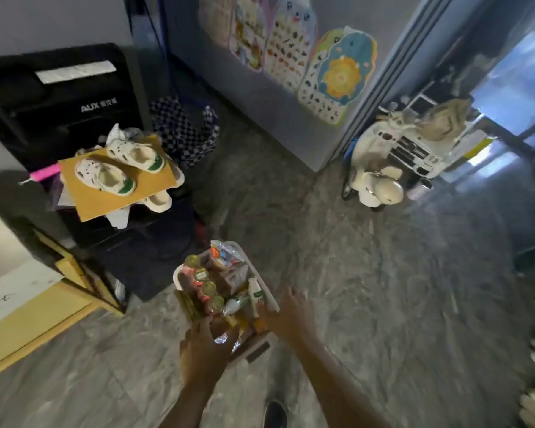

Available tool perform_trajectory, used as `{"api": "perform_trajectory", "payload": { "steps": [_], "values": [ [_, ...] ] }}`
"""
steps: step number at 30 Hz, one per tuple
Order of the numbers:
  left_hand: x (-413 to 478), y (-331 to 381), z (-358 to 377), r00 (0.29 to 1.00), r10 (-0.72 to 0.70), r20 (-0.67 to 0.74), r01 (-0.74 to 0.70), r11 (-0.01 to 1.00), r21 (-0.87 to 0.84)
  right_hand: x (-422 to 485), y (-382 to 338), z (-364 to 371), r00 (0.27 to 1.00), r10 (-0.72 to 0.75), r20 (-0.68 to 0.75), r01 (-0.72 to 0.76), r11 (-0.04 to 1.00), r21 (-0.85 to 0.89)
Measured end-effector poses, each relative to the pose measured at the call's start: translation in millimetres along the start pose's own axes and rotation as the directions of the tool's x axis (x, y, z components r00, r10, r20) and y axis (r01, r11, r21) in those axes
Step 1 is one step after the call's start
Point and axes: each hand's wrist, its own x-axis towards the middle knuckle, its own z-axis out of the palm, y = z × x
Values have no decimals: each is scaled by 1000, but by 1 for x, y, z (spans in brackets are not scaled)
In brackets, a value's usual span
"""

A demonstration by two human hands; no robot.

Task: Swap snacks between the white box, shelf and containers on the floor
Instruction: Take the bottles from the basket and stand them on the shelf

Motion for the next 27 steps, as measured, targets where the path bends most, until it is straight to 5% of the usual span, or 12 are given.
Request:
{"api": "perform_trajectory", "payload": {
  "steps": [12,23,27],
  "values": [
    [41,-7,171,910,-343,-232,314,937,-151,164,77,108,905,-403,135,410,912,-26],
    [118,-56,278,801,-391,-454,379,917,-121,256,105,237,810,-586,-14,586,810,-2],
    [131,-46,291,735,-483,-476,465,870,-164,276,101,253,810,-584,46,585,811,-8]
  ]
}}
